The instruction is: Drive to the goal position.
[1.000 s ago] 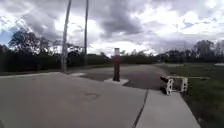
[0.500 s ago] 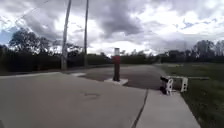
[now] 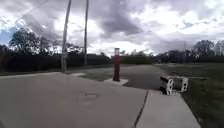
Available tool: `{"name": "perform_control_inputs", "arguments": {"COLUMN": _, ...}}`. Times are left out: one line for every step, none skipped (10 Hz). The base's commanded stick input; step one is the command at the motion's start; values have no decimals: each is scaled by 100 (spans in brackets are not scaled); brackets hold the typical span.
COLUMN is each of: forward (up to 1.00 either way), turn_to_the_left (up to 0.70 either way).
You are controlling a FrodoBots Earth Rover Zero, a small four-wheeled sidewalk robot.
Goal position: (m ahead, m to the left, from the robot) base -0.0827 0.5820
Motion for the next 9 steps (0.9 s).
{"name": "perform_control_inputs", "arguments": {"forward": 45, "turn_to_the_left": 0}}
{"name": "perform_control_inputs", "arguments": {"forward": 47, "turn_to_the_left": 0}}
{"name": "perform_control_inputs", "arguments": {"forward": 48, "turn_to_the_left": 0}}
{"name": "perform_control_inputs", "arguments": {"forward": 49, "turn_to_the_left": 0}}
{"name": "perform_control_inputs", "arguments": {"forward": 51, "turn_to_the_left": 0}}
{"name": "perform_control_inputs", "arguments": {"forward": 52, "turn_to_the_left": 0}}
{"name": "perform_control_inputs", "arguments": {"forward": 54, "turn_to_the_left": 0}}
{"name": "perform_control_inputs", "arguments": {"forward": 55, "turn_to_the_left": 1}}
{"name": "perform_control_inputs", "arguments": {"forward": 56, "turn_to_the_left": 3}}
